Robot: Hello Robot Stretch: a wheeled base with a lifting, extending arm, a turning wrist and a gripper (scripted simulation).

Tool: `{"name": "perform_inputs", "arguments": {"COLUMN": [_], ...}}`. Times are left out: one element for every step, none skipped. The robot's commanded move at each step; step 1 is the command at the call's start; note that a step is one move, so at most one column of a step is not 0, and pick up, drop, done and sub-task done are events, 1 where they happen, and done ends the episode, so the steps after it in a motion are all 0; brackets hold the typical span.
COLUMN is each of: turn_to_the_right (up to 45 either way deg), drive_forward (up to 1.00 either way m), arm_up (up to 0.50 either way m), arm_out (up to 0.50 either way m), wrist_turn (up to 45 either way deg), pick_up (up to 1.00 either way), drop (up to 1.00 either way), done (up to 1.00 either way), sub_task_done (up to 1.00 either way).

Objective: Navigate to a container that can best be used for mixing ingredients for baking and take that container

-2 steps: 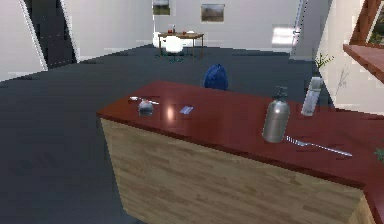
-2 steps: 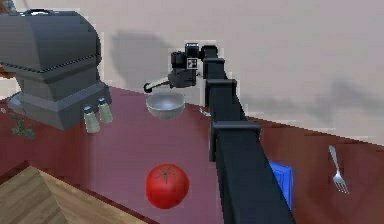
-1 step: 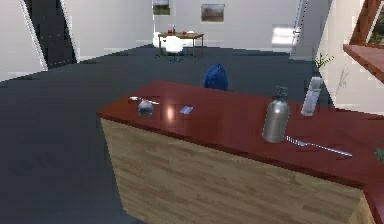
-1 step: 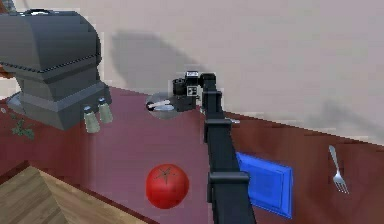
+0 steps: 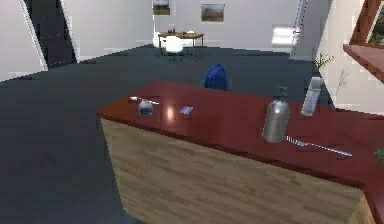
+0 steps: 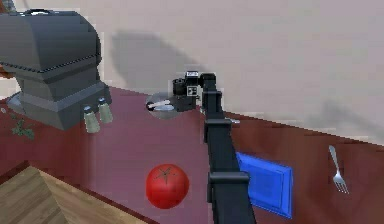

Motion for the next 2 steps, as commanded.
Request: {"name": "perform_inputs", "arguments": {"turn_to_the_right": [0.0,0.0], "drive_forward": [0.00,0.00], "arm_up": [0.08,0.00], "arm_out": [0.00,0.00], "wrist_turn": [0.0,0.0], "pick_up": [0.00,0.00], "drop": [0.00,0.00], "done": [0.00,1.00], "sub_task_done": [0.00,0.00]}}
